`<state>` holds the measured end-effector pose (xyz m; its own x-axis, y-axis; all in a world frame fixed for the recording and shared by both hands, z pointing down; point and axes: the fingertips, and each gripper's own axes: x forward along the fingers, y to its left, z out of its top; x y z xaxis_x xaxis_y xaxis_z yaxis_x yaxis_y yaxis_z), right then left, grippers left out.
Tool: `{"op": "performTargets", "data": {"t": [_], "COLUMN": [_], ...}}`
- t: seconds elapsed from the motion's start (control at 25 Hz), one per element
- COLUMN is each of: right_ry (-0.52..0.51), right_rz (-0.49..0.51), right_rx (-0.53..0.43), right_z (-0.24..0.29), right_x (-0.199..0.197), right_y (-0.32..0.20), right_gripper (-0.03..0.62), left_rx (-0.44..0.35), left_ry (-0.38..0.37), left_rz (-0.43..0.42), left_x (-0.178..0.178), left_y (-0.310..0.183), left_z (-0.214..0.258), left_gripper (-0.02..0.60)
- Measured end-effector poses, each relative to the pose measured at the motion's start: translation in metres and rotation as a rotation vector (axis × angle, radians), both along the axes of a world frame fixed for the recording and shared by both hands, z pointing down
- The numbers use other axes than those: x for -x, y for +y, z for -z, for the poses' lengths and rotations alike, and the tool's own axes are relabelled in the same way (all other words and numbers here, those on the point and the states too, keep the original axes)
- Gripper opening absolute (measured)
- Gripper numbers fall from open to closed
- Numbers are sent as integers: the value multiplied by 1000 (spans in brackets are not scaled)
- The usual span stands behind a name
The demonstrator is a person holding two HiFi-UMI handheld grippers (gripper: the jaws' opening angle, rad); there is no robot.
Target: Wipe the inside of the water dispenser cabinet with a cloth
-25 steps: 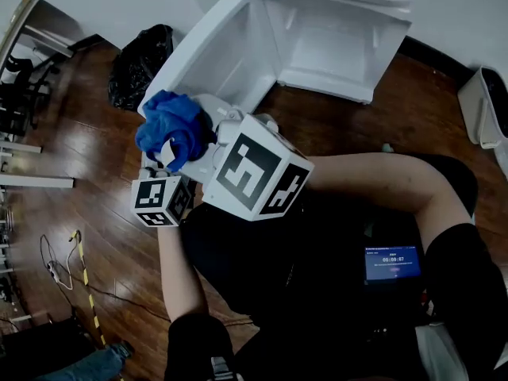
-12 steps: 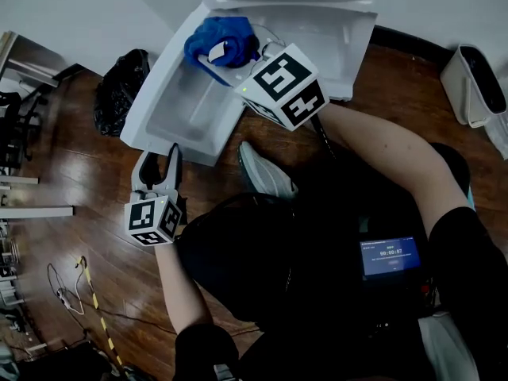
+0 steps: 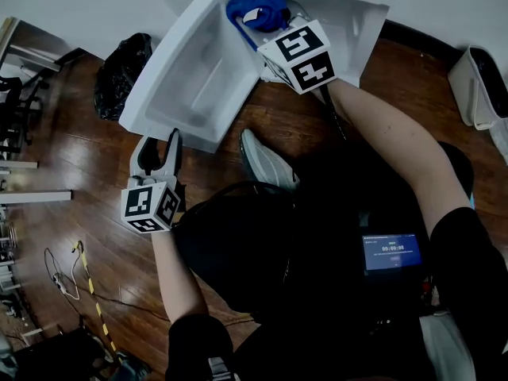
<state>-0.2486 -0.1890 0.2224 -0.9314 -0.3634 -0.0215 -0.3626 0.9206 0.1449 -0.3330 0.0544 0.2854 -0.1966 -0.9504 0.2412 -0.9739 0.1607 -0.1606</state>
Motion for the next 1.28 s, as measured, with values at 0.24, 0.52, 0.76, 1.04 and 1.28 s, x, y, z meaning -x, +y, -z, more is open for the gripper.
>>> {"op": "performTargets", "data": {"t": [0.24, 0.52, 0.76, 1.04, 1.28], "right_ry": [-24, -19, 14, 11, 33], "right_rz": [305, 545, 294, 53, 209], "right_rx": [-52, -151, -136, 4, 17], "right_z": [18, 21, 8, -12, -17], "right_x": [27, 37, 37, 6, 37], "right_y": [125, 233, 127, 19, 90], "right_gripper": [155, 155, 155, 155, 155], "left_rx": [-2, -6, -11, -14, -19], "left_ry": [1, 5, 2, 6, 9], "left_rz": [-6, -6, -12, -10, -9], "left_x": [-1, 0, -2, 2, 0], "left_y": [-2, -1, -1, -2, -3], "left_z": [1, -1, 0, 1, 1], "left_gripper": [195, 195, 195, 195, 195]}}
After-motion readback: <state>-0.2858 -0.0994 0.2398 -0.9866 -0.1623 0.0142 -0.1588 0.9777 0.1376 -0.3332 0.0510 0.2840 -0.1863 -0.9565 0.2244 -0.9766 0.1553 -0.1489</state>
